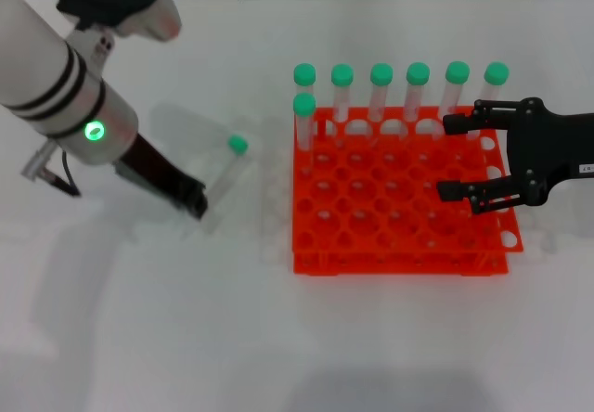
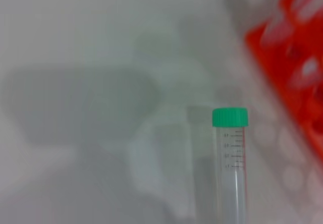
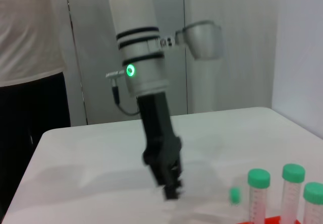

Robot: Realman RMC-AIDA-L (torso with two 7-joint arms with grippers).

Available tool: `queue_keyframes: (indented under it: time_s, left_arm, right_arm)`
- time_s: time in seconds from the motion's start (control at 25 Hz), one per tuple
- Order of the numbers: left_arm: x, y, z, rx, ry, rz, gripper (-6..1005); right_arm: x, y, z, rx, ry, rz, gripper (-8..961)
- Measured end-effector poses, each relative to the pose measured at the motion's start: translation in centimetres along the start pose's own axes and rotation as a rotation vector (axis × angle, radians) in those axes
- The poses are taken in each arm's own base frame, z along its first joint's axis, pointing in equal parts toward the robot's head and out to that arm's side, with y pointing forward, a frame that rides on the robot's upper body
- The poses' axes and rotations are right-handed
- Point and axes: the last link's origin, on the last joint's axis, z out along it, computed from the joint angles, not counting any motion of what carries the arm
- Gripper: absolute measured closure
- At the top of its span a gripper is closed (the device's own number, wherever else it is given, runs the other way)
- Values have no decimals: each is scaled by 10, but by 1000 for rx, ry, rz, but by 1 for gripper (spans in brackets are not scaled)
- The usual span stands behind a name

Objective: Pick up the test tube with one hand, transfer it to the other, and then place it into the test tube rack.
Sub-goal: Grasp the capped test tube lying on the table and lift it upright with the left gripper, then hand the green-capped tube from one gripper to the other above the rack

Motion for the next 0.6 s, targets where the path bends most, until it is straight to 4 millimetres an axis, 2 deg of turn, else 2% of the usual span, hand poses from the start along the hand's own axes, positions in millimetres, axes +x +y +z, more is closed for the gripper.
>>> queue_keyframes:
  time_s: [0.24, 0.6]
  left_arm:
    - [16, -4, -42, 51, 250, 119, 799]
    - [32, -11, -64, 1, 623, 334, 792]
  right_arm:
    - [-1, 2, 0, -4, -14, 1, 80]
    - [-1, 4, 5, -8, -33, 3, 81]
